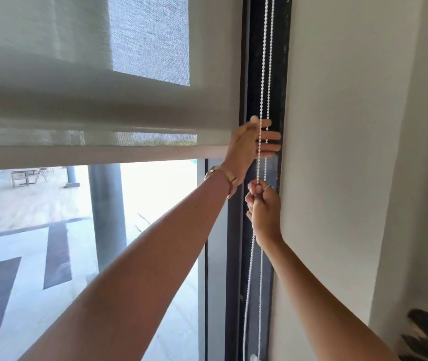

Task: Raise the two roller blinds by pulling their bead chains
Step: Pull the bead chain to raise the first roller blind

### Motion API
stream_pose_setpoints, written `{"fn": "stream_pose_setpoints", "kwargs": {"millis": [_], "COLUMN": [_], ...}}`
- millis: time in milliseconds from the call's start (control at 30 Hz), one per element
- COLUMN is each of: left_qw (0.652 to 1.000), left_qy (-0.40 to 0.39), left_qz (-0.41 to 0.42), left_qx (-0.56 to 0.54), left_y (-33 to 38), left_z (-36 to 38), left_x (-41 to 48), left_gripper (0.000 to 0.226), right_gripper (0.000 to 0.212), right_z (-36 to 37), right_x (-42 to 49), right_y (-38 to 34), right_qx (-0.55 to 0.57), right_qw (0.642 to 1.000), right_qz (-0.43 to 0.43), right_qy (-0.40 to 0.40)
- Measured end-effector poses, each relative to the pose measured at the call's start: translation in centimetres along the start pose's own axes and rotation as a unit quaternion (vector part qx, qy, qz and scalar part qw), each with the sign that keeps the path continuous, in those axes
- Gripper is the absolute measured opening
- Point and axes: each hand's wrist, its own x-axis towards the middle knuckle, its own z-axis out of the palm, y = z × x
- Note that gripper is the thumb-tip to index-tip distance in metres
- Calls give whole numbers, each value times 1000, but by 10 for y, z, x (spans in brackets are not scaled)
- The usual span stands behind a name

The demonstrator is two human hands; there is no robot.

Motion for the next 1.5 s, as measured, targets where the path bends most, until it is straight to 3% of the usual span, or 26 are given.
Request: {"fn": "stream_pose_setpoints", "kwargs": {"millis": [400, 533, 1000, 1100, 1233, 1333, 1500], "left_qw": [989, 991, 992, 991, 992, 992, 992], "left_qy": [138, 128, 107, 115, 115, 117, 121], "left_qz": [31, 12, -63, -69, -54, -44, -38], "left_qx": [-32, -22, -12, -16, 0, 5, 0], "left_y": [10, -3, -78, -82, -81, -81, -82], "left_z": [26, 21, 3, 4, -1, -10, -18], "left_x": [9, -2, -54, -61, -65, -67, -71], "left_gripper": [41, 42, 42, 42, 43, 43, 43], "right_gripper": [49, 40, 38, 37, 34, 34, 39], "right_z": [0, -3, -31, -36, -48, -60, -57], "right_x": [-11, -25, -90, -97, -80, -48, 12], "right_y": [9, 19, 72, 73, 62, 43, -11], "right_qx": [35, 31, 24, 23, -32, -7, 38], "right_qw": [999, 999, 992, 986, 984, 983, 983], "right_qz": [4, 11, 117, 140, 146, 153, 92], "right_qy": [10, -3, -48, -88, -102, -102, -153]}}
